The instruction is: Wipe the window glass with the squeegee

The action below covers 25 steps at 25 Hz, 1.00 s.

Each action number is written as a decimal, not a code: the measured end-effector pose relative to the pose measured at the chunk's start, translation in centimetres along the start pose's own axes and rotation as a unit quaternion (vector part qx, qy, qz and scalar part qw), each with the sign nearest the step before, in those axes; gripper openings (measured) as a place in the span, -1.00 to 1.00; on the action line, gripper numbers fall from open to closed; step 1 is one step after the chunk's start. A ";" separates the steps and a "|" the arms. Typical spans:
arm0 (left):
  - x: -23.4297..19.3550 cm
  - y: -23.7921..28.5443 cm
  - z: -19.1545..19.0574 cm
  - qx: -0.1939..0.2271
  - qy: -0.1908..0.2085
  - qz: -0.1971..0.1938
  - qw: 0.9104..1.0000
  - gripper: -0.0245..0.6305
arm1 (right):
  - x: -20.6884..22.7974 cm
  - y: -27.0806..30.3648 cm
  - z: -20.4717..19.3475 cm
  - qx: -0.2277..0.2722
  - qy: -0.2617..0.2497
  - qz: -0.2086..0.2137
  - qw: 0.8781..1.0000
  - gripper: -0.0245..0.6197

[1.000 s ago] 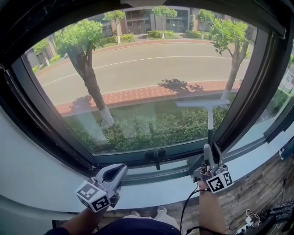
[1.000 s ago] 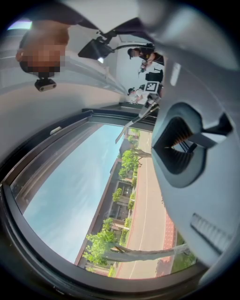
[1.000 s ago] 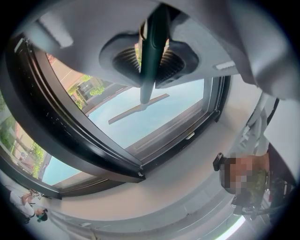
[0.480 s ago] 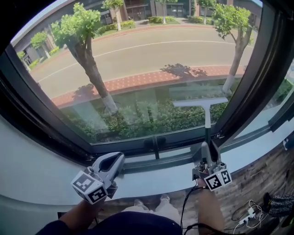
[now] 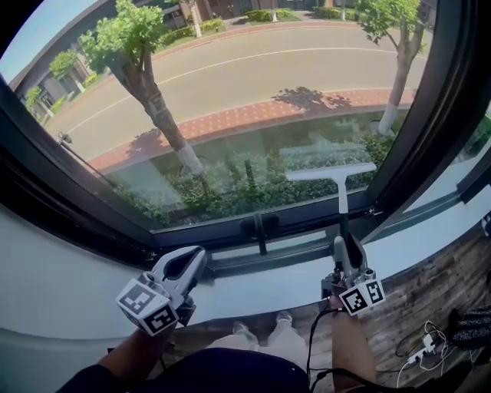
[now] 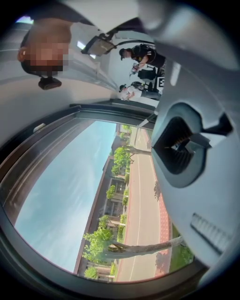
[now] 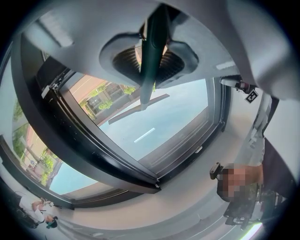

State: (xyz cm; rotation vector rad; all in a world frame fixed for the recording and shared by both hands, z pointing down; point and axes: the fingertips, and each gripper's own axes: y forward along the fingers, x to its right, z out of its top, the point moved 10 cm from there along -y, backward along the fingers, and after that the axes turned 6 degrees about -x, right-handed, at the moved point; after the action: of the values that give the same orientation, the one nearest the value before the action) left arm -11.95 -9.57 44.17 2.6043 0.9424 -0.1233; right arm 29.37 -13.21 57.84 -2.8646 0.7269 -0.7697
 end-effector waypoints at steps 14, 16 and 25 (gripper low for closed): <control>0.5 0.5 1.1 0.004 0.005 0.013 1.000 -0.91 | 2.1 -1.9 -4.3 -0.047 0.018 -0.015 0.999 -0.60; 0.6 0.8 1.1 0.001 0.005 0.012 1.000 -0.91 | 2.6 -2.1 -5.0 -0.053 0.020 -0.016 0.998 -0.60; 1.4 1.1 1.4 0.003 0.012 0.022 1.000 -0.91 | 5.0 -3.6 -9.0 -0.121 0.053 -0.046 0.990 -0.60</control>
State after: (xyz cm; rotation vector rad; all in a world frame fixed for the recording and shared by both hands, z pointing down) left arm -10.14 -10.01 42.92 2.6356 0.8933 -0.0841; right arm 30.23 -12.00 68.68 -3.1130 0.7544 -0.9115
